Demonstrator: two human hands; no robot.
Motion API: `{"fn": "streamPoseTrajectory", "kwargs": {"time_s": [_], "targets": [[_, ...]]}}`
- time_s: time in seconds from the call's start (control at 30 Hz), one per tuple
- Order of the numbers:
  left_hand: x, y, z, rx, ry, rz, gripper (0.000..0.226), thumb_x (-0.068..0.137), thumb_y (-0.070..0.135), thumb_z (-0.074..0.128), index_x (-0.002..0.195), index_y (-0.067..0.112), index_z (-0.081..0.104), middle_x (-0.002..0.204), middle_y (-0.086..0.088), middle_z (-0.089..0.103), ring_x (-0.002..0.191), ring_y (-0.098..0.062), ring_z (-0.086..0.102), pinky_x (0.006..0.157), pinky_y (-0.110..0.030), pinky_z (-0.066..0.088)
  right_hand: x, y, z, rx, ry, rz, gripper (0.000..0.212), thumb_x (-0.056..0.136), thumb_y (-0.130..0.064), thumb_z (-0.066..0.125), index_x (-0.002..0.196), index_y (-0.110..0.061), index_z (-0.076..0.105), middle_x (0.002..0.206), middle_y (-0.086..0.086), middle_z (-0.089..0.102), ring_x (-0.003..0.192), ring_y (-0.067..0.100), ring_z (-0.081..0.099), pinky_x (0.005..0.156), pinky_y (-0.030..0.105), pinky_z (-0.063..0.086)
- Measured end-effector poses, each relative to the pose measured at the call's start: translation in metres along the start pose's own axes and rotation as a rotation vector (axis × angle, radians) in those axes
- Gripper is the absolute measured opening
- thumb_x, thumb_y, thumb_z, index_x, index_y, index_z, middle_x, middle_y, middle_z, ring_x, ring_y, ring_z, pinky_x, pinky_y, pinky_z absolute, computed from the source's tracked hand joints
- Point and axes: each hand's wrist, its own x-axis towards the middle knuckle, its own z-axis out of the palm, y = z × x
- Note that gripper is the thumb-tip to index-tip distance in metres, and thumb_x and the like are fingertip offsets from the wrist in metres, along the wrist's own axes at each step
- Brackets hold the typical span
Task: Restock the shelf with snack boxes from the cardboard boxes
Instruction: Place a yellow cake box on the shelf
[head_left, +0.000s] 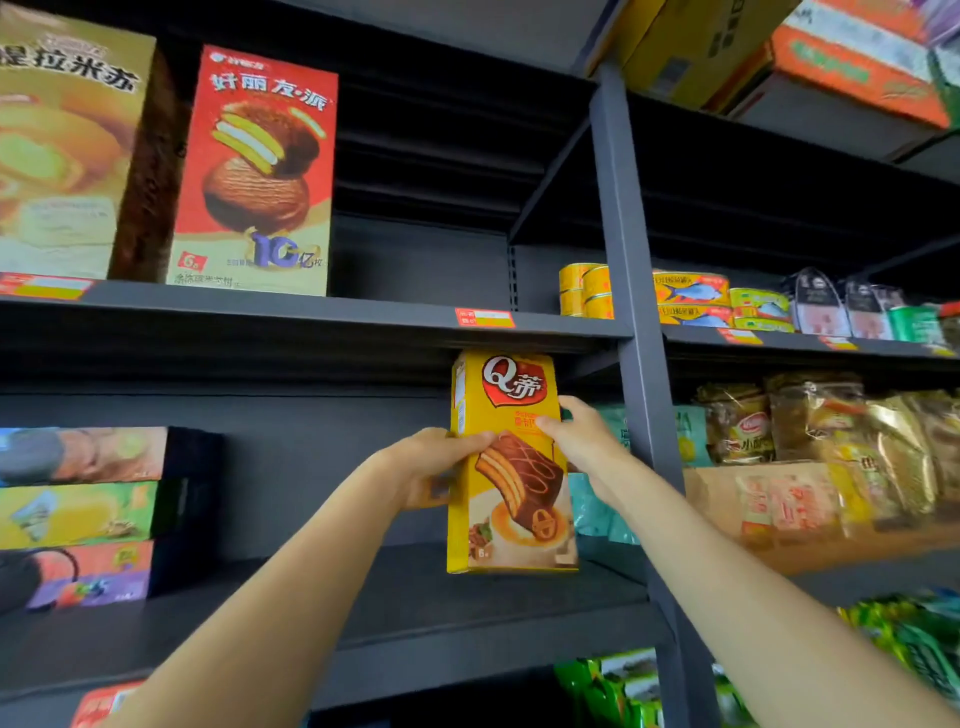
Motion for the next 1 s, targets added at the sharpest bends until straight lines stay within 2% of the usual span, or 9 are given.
{"fn": "streamPoseTrajectory", "kwargs": {"time_s": [0.17,0.3,0.4,0.57,0.67,0.73,0.8,0.87,1.0], "targets": [[0.028,-0.015,0.003,0.056,0.041,-0.003,0.044,0.084,0.025,0.068,0.122,0.019,0.046,0.117,-0.005,0.062,0.109,-0.025,0.058,0.098,-0.050,0.045,0.026,0.022,0.015,0.032,0.006,-0.045,0.043,0.095,-0.002,0.047,0.133,-0.021,0.041,0.113,0.007,0.062,0.089,0.017,0.059,0.064,0.025,0.047],[0.052,-0.028,0.006,0.098,0.108,0.068,0.047,0.084,0.018,0.067,0.122,0.022,0.041,0.121,-0.011,0.059,0.109,-0.032,0.059,0.087,-0.057,0.050,0.042,0.037,0.022,-0.114,-0.031,0.020,0.050,0.085,-0.003,0.062,0.125,-0.019,0.037,0.119,0.007,0.057,0.109,0.025,0.055,0.088,0.042,0.050],[0.067,-0.038,0.008,0.234,0.141,0.062,0.050,0.085,0.017,0.066,0.125,0.023,0.036,0.123,-0.013,0.056,0.111,-0.034,0.057,0.084,-0.056,0.052,0.043,0.051,0.029,-0.255,-0.170,0.197,0.067,0.083,-0.010,0.068,0.133,-0.016,0.025,0.128,0.011,0.047,0.114,0.030,0.052,0.085,0.044,0.054],[0.073,-0.042,0.016,0.579,0.286,0.027,0.042,0.092,0.026,0.057,0.127,0.012,0.038,0.127,-0.010,0.053,0.109,-0.029,0.059,0.073,-0.033,0.051,0.052,0.062,0.037,-0.476,-0.159,0.162,0.055,0.090,-0.026,0.062,0.131,-0.008,0.031,0.128,0.015,0.049,0.108,0.032,0.059,0.085,0.043,0.055],[0.079,-0.043,0.016,0.562,0.264,-0.005,0.043,0.092,0.025,0.057,0.127,0.010,0.038,0.128,-0.011,0.053,0.112,-0.029,0.057,0.075,-0.034,0.050,0.061,0.066,0.039,-0.479,-0.164,0.185,0.053,0.091,-0.025,0.060,0.132,-0.006,0.033,0.128,0.016,0.050,0.107,0.032,0.060,0.083,0.041,0.056],[0.080,-0.042,0.011,0.584,0.223,-0.009,0.040,0.091,0.025,0.058,0.124,0.009,0.042,0.127,-0.010,0.056,0.113,-0.029,0.057,0.086,-0.036,0.052,0.067,0.068,0.038,-0.466,-0.191,0.187,0.045,0.091,-0.027,0.060,0.126,-0.005,0.041,0.123,0.015,0.054,0.106,0.031,0.060,0.086,0.042,0.055],[0.080,-0.042,0.005,0.558,0.157,0.003,0.037,0.092,0.025,0.055,0.122,0.007,0.045,0.125,-0.012,0.059,0.112,-0.030,0.058,0.096,-0.043,0.049,0.069,0.065,0.034,-0.377,-0.231,0.202,0.037,0.092,-0.028,0.058,0.118,-0.004,0.046,0.115,0.012,0.057,0.102,0.029,0.061,0.079,0.038,0.057],[0.075,-0.043,0.001,0.531,0.146,0.020,0.034,0.095,0.023,0.051,0.122,0.003,0.047,0.123,-0.017,0.060,0.107,-0.031,0.061,0.094,-0.045,0.050,0.064,0.059,0.029,-0.304,-0.253,0.223,0.035,0.094,-0.028,0.055,0.116,-0.003,0.045,0.111,0.010,0.054,0.102,0.030,0.062,0.074,0.035,0.058],[0.066,-0.040,0.002,0.495,0.173,0.093,0.036,0.097,0.024,0.046,0.122,-0.001,0.051,0.118,-0.021,0.060,0.089,-0.026,0.061,0.087,-0.038,0.054,0.065,0.051,0.029,-0.307,-0.225,0.245,0.041,0.096,-0.028,0.051,0.124,0.000,0.042,0.119,0.021,0.054,0.099,0.034,0.064,0.081,0.043,0.057]]}}
